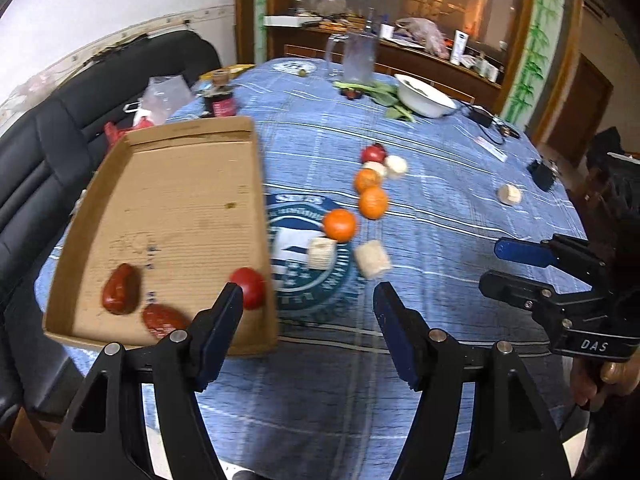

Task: Organize fruits
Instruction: 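Move both tools back over the table toward the tan root pieces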

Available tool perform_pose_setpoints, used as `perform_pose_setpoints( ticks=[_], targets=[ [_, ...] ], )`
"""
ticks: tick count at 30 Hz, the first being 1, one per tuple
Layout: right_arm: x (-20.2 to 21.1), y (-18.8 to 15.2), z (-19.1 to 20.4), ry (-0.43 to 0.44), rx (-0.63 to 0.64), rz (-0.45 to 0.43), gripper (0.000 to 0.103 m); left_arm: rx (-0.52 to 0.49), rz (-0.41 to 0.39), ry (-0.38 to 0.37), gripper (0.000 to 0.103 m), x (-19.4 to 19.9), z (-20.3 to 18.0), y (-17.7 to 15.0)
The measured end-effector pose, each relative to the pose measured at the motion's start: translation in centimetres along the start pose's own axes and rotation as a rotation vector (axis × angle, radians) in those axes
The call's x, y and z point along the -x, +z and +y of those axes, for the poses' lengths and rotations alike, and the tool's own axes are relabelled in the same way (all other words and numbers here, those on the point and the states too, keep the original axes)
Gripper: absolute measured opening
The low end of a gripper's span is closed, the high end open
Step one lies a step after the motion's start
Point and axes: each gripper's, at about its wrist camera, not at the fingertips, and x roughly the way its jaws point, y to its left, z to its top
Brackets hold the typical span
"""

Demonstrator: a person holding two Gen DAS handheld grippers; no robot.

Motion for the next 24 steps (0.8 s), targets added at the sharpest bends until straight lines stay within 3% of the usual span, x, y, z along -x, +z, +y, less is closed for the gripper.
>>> perform_pose_setpoints(
  ticks=[10,24],
  targets=[
    [1.9,-1.8,-3.5,-0.052,-0.074,-0.018,0.055,-0.025,0.06,-0.092,0.067,-2.5,-3.7,0.1],
    [2.7,-2.8,-11.2,-0.163,-0.22,-0.018,0.055,-0.031,0.126,-0.077,0.067,-6.8,-5.4,1.4]
  ],
)
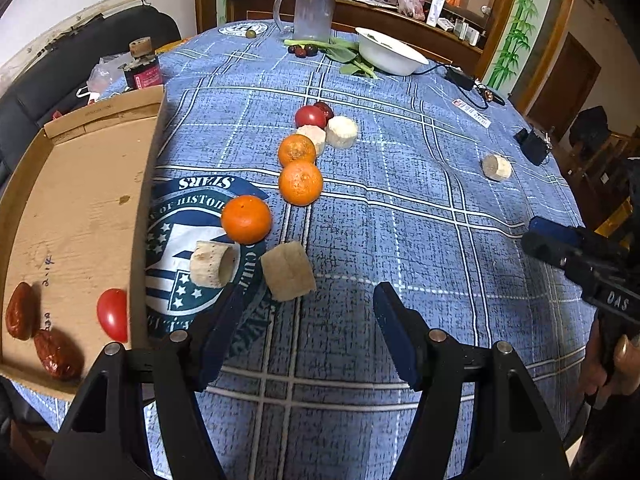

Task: Organize fruits
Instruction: 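Move both tools back over the table toward the tan root pieces, then grasp the tan cube with the left tool while the right tool grasps the fibrous tan cylinder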

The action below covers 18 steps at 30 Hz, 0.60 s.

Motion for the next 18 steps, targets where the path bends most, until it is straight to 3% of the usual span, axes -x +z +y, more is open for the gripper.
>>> perform_pose_setpoints(
  ticks=[10,14,18],
  targets=[
    [-2.1,2.4,-5.7,-0.125,-0.062,-0.003,0.056,-0.005,0.028,0.009,0.064,-2.3,-0.1,1.0],
    [-3.4,3.7,-7.7,-0.179,-0.095,-0.009,0.056,0.006,0.054,-0.007,0.049,-3.5,0.4,1.0],
    [-5.4,4.9,-9.1,-0.205,-0.111,0.012,0.056,-0.009,0.031,0.013,0.034,-3.6,0.6,1.2]
  ],
)
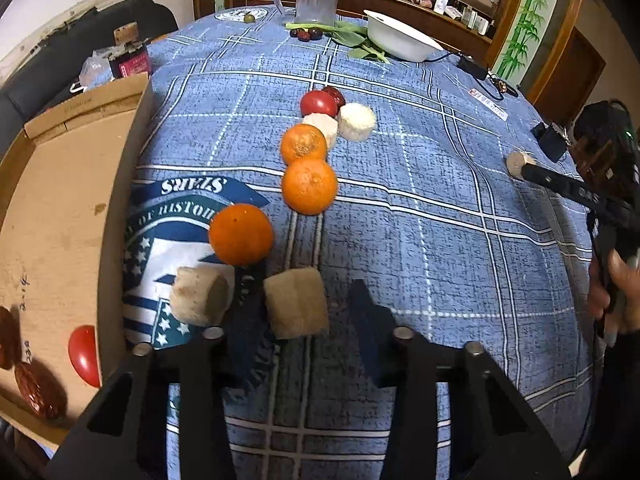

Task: Organize fruits
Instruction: 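Grasp the tan cube with the left tool while the right tool grasps the fibrous tan cylinder, then carry the tan cube into the tray and release it while the right tool releases the cylinder there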

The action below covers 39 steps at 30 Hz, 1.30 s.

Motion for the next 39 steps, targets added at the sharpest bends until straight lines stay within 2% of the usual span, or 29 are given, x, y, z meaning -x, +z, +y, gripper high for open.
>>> perform_pose_setpoints(
  ticks=[1,2,4,5,10,15,22,39],
  targets=[
    [-0.5,0.2,0.0,-0.005,0.002,0.005,0.055,0.004,-0.003,0.001,0.029,0.0,0.2,0.0],
    [-0.9,0.2,0.2,-0.015,0.01,0.014,0.048,0.009,-0.004,-0.001,0.025,0.0,0.3,0.1],
    [-1.2,0.1,0.8,-0.055,0.043,0.009,0.035,0.021,-0.004,-0.014,0.025,0.0,0.7,0.1],
    [-1.1,0.0,1.2,-0.061,0.058,0.01,0.034,0.027,-0.003,-0.017,0.025,0.1,0.8,0.1],
    [0.6,-0.6,2.9,-0.033,0.091,-0.017,0.034,0.015,-0.016,-0.034,0.025,0.9,0.4,-0.2],
    [3.0,-1.4,5.5,0.055,0.1,-0.05,0.034,0.013,-0.039,-0.041,0.025,2.4,0.3,-0.5],
    [5.5,-2.7,10.2,0.164,0.153,-0.064,0.034,0.008,-0.083,-0.01,0.025,4.7,0.6,-1.1],
    [6.8,-4.9,17.2,0.247,0.258,-0.035,0.033,0.046,-0.154,0.027,0.026,8.3,3.7,-2.7]
  ],
)
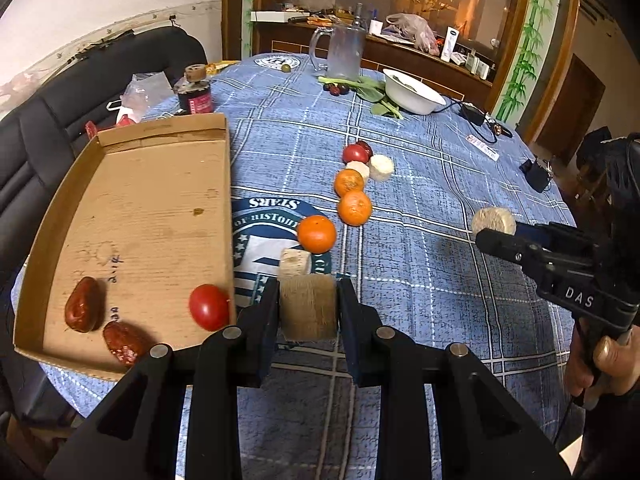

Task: Organize fruits
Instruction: 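Carry the tan cube into the tray and release it while the right tool releases the cylinder there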

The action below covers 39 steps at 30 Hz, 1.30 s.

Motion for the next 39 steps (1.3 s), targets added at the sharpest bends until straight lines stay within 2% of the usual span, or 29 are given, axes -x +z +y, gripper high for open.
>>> perform_pose_setpoints(
  ticks=[17,39],
  targets=[
    [-1.0,0.6,5.0,0.079,0.062,0.013,0.033,0.042,-0.041,0.026,0.026,1.8,3.3,-0.3],
    [-3.6,2.2,10.9,0.172,0.147,0.038,0.033,0.104,-0.047,0.099,0.026,2.2,8.7,-0.4]
  ],
)
